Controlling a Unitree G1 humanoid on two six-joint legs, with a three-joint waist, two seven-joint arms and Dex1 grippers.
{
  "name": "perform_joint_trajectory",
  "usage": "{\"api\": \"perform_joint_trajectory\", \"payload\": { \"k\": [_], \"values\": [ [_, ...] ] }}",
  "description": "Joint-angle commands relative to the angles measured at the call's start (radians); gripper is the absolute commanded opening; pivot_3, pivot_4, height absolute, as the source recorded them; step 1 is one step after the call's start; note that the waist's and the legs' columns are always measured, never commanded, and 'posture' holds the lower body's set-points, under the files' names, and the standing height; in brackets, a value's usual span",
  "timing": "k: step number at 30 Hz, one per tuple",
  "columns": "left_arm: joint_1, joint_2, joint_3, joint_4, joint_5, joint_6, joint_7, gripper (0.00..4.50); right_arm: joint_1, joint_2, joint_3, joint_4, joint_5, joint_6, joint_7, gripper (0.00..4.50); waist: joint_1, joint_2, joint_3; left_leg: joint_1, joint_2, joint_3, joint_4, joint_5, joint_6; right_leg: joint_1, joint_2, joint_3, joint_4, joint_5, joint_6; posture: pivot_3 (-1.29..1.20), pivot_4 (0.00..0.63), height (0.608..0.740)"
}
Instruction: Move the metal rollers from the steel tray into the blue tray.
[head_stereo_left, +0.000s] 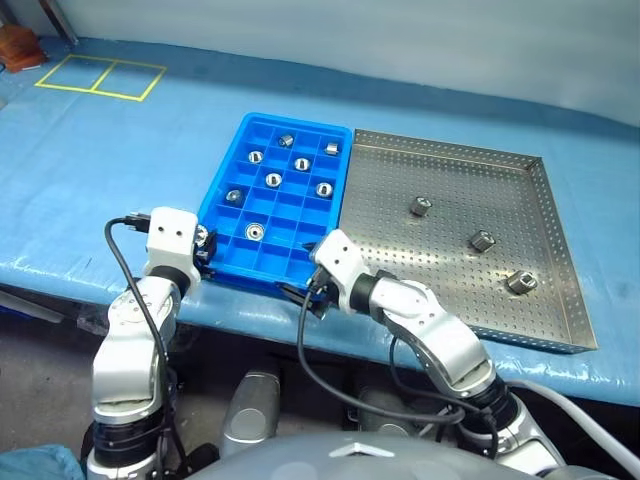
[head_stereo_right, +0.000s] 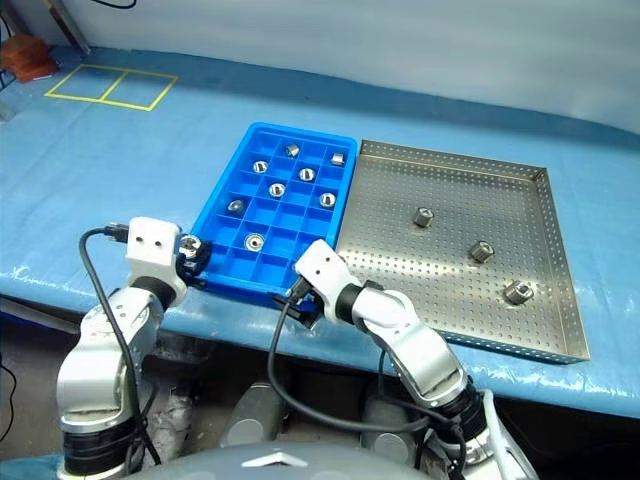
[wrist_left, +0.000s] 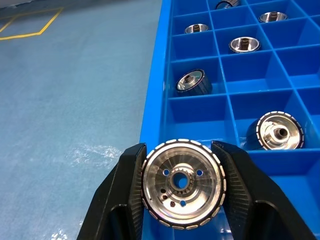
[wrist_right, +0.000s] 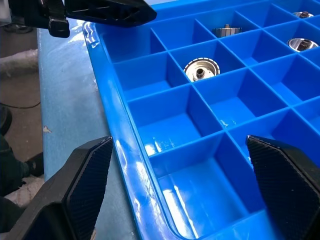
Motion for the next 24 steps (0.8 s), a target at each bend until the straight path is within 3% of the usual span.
{"api": "perform_joint_trajectory", "payload": {
  "k": [1, 8, 12, 16, 20, 24],
  "values": [
    [-0.008, 0.019, -0.022, 0.003, -0.006, -0.011, 0.002, 2.15, 0.004, 0.004, -0.021, -0.054, 0.001, -0.010, -0.016, 4.50, -0.006, 0.000, 0.000, 0.000, 0.000, 0.000, 0.000, 0.000, 0.000, 0.000, 0.000, 0.000, 0.000, 0.000, 0.000, 0.20, 0.150, 0.740],
    [-0.020, 0.019, -0.025, 0.007, -0.013, -0.012, 0.010, 4.48, 0.017, -0.001, -0.044, -0.069, 0.008, -0.003, -0.032, 4.50, -0.014, 0.000, 0.000, 0.000, 0.000, 0.000, 0.000, 0.000, 0.000, 0.000, 0.000, 0.000, 0.000, 0.000, 0.000, 0.18, 0.150, 0.740],
    [-0.042, -0.020, -0.017, 0.009, -0.040, -0.058, 0.013, 4.48, 0.009, 0.000, -0.083, -0.064, 0.004, -0.001, -0.052, 4.50, -0.013, 0.000, 0.000, 0.000, 0.000, 0.000, 0.000, 0.000, 0.000, 0.000, 0.000, 0.000, 0.000, 0.000, 0.000, 0.18, 0.150, 0.740],
    [-0.053, -0.108, -0.030, 0.058, -0.094, -0.196, 0.021, 4.48, -0.045, 0.062, -0.192, 0.020, -0.052, 0.005, -0.198, 4.50, -0.013, 0.000, 0.000, 0.000, 0.000, 0.000, 0.000, 0.000, 0.000, 0.000, -0.001, 0.000, 0.000, 0.000, 0.000, 0.17, 0.150, 0.740],
    [-0.054, -0.144, -0.126, 0.150, -0.078, -0.365, 0.013, 4.48, -0.123, 0.139, -0.333, 0.138, -0.098, 0.007, -0.363, 4.50, -0.013, 0.000, 0.000, 0.000, 0.000, 0.001, 0.000, 0.000, 0.000, 0.000, -0.001, 0.000, 0.000, 0.000, -0.001, 0.16, 0.150, 0.740],
    [-0.062, -0.146, -0.219, 0.242, -0.051, -0.496, -0.006, 4.48, -0.168, 0.139, -0.453, 0.218, -0.160, -0.018, -0.494, 4.50, -0.011, 0.000, 0.000, -0.002, -0.001, 0.001, 0.000, 0.000, 0.000, 0.000, -0.001, 0.000, -0.001, 0.001, -0.001, 0.15, 0.150, 0.740]
  ]
}}
